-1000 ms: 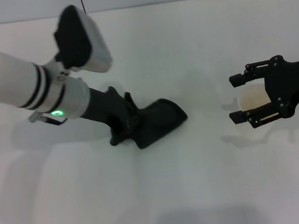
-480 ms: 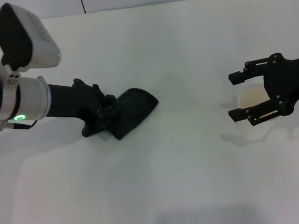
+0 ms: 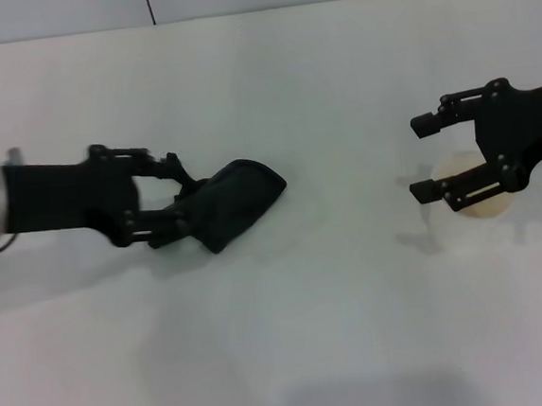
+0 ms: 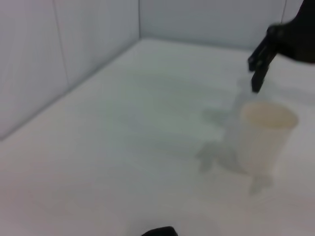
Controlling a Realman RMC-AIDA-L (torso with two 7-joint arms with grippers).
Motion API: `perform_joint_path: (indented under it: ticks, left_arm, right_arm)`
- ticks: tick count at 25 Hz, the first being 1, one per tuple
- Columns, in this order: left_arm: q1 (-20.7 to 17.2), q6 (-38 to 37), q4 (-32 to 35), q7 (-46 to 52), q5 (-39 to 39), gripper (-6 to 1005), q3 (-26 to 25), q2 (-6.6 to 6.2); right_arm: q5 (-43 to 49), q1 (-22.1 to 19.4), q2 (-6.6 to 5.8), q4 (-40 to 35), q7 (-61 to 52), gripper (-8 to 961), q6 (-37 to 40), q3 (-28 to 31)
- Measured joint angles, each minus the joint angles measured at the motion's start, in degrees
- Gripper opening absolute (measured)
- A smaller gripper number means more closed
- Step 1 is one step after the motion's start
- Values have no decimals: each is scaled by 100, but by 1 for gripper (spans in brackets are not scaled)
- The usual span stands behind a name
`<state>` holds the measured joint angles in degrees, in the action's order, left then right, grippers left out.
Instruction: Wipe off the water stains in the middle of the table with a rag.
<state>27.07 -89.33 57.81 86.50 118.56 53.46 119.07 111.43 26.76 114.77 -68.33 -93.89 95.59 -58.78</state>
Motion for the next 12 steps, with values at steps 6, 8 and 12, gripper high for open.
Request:
perform_joint_path:
  ticks: [6,8,12]
  left_arm:
    - [-240,-1077,-9,-846,-130,667,-1247,-89]
    - [-351,-1225,-32,-1001,-215,719,-1372,-140]
    - [-538,-1463,-56,-1190,-351,822,-1395,-235]
  right_arm:
    - [1,63,-68,-70,-139,824,12,6]
    - [2,106,-120,-74,-210,824,33,8]
    - [3,155,-153,-74,-283,824,101,14]
